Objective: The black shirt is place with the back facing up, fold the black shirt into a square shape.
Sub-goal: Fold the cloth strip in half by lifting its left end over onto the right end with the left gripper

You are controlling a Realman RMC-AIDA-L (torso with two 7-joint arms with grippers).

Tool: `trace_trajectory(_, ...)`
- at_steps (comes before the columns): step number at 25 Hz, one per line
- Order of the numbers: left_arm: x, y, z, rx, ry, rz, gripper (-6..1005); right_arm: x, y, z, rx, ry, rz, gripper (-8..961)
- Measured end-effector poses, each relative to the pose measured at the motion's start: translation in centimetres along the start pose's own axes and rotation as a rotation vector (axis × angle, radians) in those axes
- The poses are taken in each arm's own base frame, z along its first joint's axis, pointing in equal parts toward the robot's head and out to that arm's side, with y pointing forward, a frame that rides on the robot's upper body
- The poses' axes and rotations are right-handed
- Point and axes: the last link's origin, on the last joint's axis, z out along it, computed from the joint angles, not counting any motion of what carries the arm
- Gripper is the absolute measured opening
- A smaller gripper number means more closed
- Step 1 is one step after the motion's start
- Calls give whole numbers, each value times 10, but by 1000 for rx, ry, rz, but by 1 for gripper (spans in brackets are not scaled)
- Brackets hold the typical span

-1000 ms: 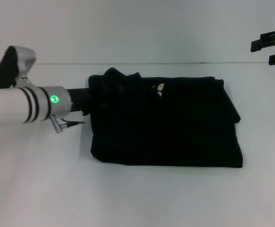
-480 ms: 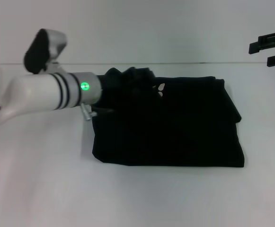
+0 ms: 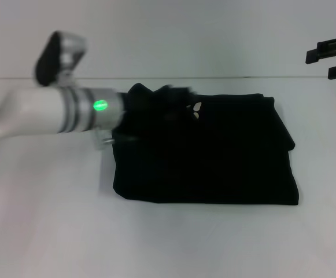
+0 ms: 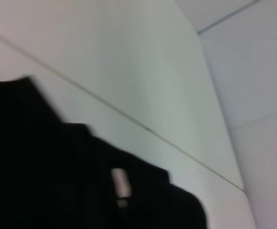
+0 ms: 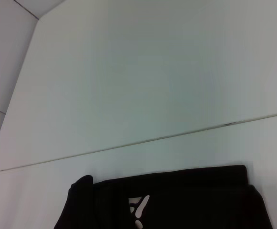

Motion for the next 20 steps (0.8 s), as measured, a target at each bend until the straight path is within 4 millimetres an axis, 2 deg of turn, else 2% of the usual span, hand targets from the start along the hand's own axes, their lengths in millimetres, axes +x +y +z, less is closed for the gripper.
trace_trajectory(5, 5, -36, -32, 40, 35, -94, 692, -2, 1, 0, 2, -7, -2, 809)
trace_trajectory(8, 5, -48, -40, 56, 58, -121, 692, -2, 2, 1, 0, -7, -5, 809)
trace_trajectory(20, 0, -57, -33, 107, 81, -140, 693, -4, 5, 2, -10, -8, -6, 809)
